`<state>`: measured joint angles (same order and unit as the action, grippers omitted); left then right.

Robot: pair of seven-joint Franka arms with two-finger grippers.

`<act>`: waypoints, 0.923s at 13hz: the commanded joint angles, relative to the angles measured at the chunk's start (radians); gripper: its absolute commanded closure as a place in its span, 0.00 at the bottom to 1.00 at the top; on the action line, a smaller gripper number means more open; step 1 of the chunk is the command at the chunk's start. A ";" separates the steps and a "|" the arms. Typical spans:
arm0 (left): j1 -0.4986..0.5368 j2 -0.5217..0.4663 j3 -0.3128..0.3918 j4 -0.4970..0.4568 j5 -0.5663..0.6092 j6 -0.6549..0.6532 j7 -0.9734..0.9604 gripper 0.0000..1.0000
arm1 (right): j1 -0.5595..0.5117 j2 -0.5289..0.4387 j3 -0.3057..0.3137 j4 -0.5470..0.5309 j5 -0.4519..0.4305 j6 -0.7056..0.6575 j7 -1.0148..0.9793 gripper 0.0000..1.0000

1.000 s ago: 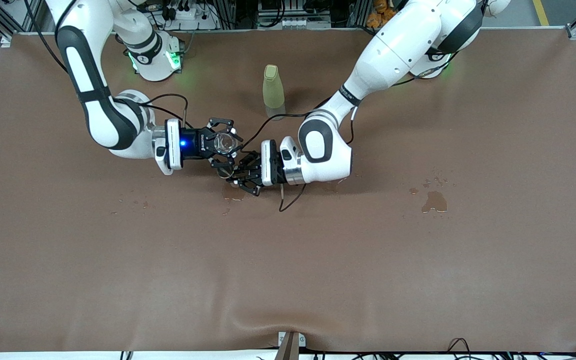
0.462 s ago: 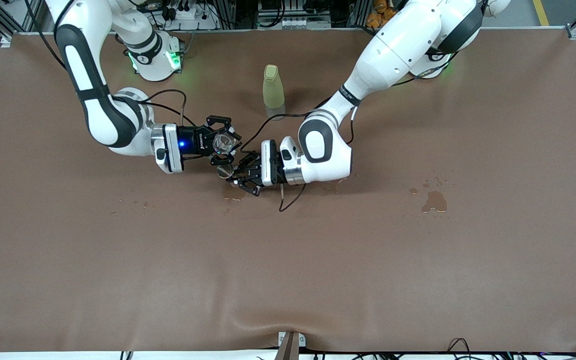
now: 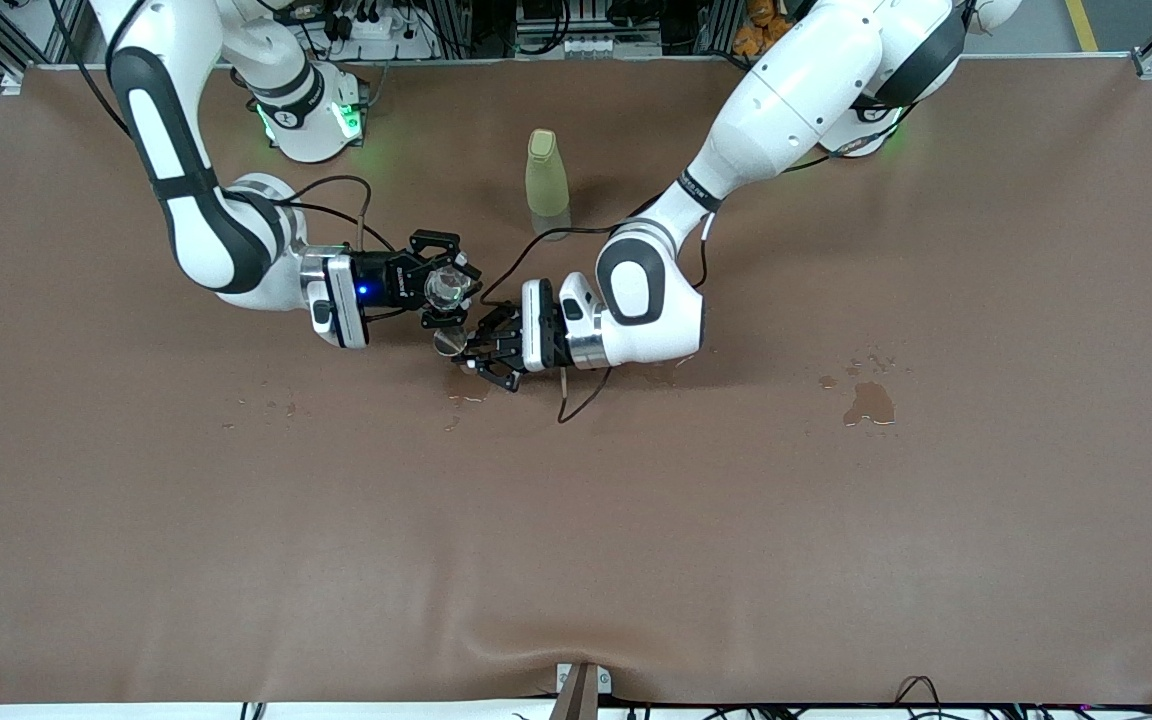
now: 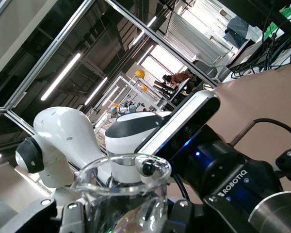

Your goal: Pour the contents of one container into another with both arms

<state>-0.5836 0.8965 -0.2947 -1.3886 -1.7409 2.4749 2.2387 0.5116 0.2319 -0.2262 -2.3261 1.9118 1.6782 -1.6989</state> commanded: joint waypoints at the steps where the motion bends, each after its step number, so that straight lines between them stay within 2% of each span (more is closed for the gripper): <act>1: -0.015 -0.007 0.009 0.008 -0.031 0.015 0.021 1.00 | -0.007 -0.052 0.002 -0.035 0.003 0.003 0.079 1.00; 6: -0.015 -0.007 0.009 0.008 -0.032 0.021 0.021 1.00 | -0.008 -0.060 0.001 -0.036 -0.011 -0.014 0.235 1.00; 12: -0.018 -0.007 0.009 0.005 -0.068 0.021 0.022 1.00 | -0.018 -0.059 -0.001 -0.041 -0.017 -0.014 0.309 1.00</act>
<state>-0.5841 0.8965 -0.2947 -1.3886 -1.7564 2.4774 2.2387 0.5077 0.2135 -0.2314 -2.3334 1.9060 1.6701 -1.4291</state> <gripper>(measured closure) 0.789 0.846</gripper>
